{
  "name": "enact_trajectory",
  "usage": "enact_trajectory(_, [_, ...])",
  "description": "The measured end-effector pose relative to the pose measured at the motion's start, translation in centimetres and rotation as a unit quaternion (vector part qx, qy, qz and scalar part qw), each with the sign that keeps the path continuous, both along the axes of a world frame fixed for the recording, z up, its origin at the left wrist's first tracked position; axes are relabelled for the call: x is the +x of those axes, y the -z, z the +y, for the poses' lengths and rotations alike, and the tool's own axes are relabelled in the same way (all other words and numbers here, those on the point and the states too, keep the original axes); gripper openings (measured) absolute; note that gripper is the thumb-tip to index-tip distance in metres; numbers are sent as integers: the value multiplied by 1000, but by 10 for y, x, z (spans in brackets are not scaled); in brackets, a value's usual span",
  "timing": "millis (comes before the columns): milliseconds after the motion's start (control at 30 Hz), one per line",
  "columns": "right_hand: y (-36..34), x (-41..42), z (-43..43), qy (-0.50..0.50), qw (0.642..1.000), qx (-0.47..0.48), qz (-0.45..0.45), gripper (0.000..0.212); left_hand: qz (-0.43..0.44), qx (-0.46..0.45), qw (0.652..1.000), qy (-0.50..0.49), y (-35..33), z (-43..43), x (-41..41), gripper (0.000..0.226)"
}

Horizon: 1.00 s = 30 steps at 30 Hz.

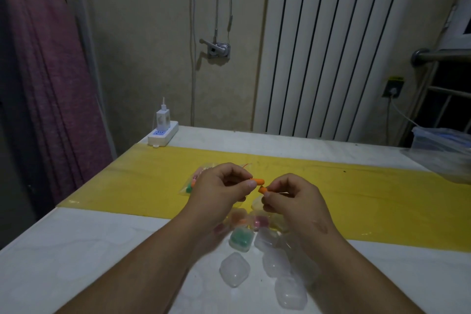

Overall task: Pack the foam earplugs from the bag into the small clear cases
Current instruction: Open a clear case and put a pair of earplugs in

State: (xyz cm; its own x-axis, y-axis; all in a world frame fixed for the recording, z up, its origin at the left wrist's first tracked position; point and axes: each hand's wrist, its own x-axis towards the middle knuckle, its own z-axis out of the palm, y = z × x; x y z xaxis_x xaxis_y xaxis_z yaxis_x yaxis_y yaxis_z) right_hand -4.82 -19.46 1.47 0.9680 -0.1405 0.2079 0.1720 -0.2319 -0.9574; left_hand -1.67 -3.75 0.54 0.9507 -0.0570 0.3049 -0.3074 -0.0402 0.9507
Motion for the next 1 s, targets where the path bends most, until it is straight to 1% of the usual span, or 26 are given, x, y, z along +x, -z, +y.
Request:
enact_trajectory(67, [-1,-1,1,-14,1000,21,3,14,1,5,1000,-1,0,1,0,8])
enact_trajectory(167, [-5,-5,4,-36,998,50,16,21,3,9,1000,0,0,1,-1,8])
enact_trajectory(267, [-7,-7,5,-52,997,57,17,25,6,17,1000,5,-1,0,-2,8])
enact_trajectory(333, [-6,-6,4,-53,998,41,8,25,9,28,1000,9,-2,-1,-2,8])
enact_trajectory(433, [-3,-4,3,-47,999,11,-7,20,17,27,999,11,-1,-1,-4,9])
enact_trajectory(500, [-1,-3,3,-44,999,16,-10,16,29,17,999,10,-1,-2,-5,9])
enact_trajectory(667, [0,-1,1,-28,999,9,-17,13,27,31,999,10,-4,-2,-7,6])
enact_trajectory(767, [1,-1,2,-28,999,21,-14,12,41,-4,999,14,-5,-3,-9,8])
enact_trajectory(867, [1,1,0,-6,1000,19,-22,10,36,0,999,11,-6,-6,-11,10])
enact_trajectory(933, [1,4,-3,16,999,18,-32,8,23,32,999,14,-4,-6,-11,12])
enact_trajectory(967, [1,5,-5,24,999,19,-37,6,7,83,996,20,-2,-5,-10,14])
enact_trajectory(1000, [2,6,-6,31,998,20,-43,5,-21,162,986,30,0,-3,-9,12])
